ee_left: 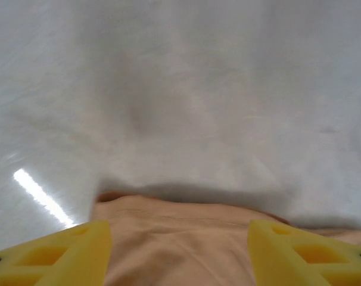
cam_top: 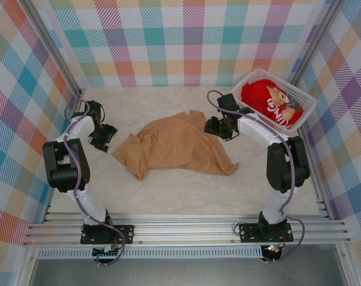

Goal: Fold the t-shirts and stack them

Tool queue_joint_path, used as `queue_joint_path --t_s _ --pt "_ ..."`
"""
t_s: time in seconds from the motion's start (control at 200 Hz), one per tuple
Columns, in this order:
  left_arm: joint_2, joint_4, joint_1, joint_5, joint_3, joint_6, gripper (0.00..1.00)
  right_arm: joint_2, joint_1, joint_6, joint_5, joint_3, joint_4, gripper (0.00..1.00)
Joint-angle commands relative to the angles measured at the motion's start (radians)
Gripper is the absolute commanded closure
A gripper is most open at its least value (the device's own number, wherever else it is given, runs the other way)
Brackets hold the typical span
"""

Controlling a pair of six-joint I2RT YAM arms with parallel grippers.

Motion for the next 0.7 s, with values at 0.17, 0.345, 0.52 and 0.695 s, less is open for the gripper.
queue_joint_path --t_s 0.17,0.345,0.52,0.695 --pt "0.04 -0.069 -0.034 -0.009 -0.051 -0.098 0.36 0.231 0.001 -0.062 0.07 0.277 -0.059 0.47" --pt "0.046 0.063 -0.059 0.015 -0.124 -0.14 0.53 0.389 0.001 -0.105 0.078 0.414 -0.004 0.45" --pt "0.073 0.101 -0.072 0.028 -0.107 -0.143 0.92 0.497 0.001 -0.132 0.07 0.495 0.107 0.41" --pt "-0.01 0.088 -0.081 -0.019 -0.112 -0.139 1.0 0.616 0.006 -0.145 0.098 0.64 0.078 0.41"
